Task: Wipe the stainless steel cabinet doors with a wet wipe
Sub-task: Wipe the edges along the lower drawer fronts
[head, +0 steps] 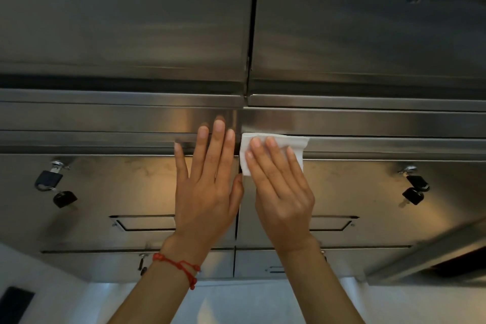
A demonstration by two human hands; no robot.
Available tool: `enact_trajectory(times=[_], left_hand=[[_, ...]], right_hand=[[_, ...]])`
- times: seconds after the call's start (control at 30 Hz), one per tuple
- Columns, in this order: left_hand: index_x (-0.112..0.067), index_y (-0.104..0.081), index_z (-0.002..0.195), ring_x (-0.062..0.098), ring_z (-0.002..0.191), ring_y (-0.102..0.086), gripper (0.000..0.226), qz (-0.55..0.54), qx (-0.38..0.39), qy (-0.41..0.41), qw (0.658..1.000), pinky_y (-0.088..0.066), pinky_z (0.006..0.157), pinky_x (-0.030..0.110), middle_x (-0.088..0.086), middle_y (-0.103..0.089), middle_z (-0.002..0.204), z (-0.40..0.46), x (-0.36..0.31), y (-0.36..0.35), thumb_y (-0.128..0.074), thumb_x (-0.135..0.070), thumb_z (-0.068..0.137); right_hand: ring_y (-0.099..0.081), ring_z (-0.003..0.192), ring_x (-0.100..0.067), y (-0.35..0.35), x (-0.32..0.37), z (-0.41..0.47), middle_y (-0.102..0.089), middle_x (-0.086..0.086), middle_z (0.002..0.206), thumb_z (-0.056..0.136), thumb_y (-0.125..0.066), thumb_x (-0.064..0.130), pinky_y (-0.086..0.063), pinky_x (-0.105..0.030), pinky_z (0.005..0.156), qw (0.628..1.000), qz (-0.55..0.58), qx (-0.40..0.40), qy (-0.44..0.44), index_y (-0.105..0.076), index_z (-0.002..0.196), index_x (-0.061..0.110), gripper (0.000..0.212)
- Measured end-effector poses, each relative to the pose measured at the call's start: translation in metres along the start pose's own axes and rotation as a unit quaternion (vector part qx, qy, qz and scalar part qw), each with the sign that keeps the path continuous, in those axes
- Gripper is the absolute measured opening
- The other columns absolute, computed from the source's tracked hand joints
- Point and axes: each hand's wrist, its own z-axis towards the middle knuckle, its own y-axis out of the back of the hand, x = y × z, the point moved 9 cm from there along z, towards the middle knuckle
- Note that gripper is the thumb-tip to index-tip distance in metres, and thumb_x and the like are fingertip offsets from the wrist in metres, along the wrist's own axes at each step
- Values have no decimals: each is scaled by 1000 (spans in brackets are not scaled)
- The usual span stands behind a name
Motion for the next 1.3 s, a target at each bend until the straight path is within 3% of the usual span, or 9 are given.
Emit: enact_trajectory(times=[0.17, 0.47, 0.6, 0.9, 1.13, 1.3], left_hand=[[-11, 3, 151, 23, 145, 5, 70, -6, -1, -1, 1000, -6, 114, 54, 4, 13, 158, 0, -1, 2, -37, -29, 96], [-10, 3, 151, 24, 145, 5, 71, -12, 4, 9, 1000, -6, 114, 55, 4, 14, 157, 0, -2, 1, -38, -29, 96], [-10, 3, 151, 24, 145, 5, 70, -16, 8, 12, 1000, -8, 114, 54, 4, 13, 158, 1, -2, 0, -35, -30, 96], [-11, 4, 151, 24, 145, 5, 69, -14, 10, 13, 1000, -5, 115, 51, 4, 13, 158, 0, -3, 0, -34, -30, 97], [-12, 5, 151, 23, 145, 5, 70, -15, 13, 15, 1000, -4, 115, 52, 3, 14, 157, 0, -1, -1, -34, -30, 96], [-12, 5, 151, 23, 145, 5, 70, -12, 12, 21, 1000, -4, 115, 52, 3, 14, 157, 0, -2, -1, -35, -30, 97]], right_hand=[[-52, 125, -27, 5, -14, -8, -56, -12, 130, 88, -57, -5, -42, -45, 105, 1000, -24, 6, -17, -62, 120, 2, 33], [-53, 123, -24, 1, -4, 0, -58, -10, 128, 99, -45, 2, -46, -42, 101, 1000, -6, 8, -7, -62, 120, 4, 27], [-52, 125, -25, 11, -20, -9, -56, -10, 131, 91, -52, -6, -43, -41, 104, 999, -39, 0, -32, -61, 121, 3, 32], [-54, 122, -25, 3, -5, 1, -59, -11, 127, 99, -47, 1, -47, -42, 100, 1000, -12, 1, -5, -63, 118, 3, 25], [-53, 123, -27, 11, -17, -8, -57, -12, 128, 98, -46, -1, -44, -40, 104, 998, -38, -21, -53, -63, 117, 2, 26], [-55, 121, -25, 3, -3, 1, -60, -12, 125, 100, -46, 6, -46, -41, 101, 1000, -5, -5, -12, -63, 117, 4, 24]])
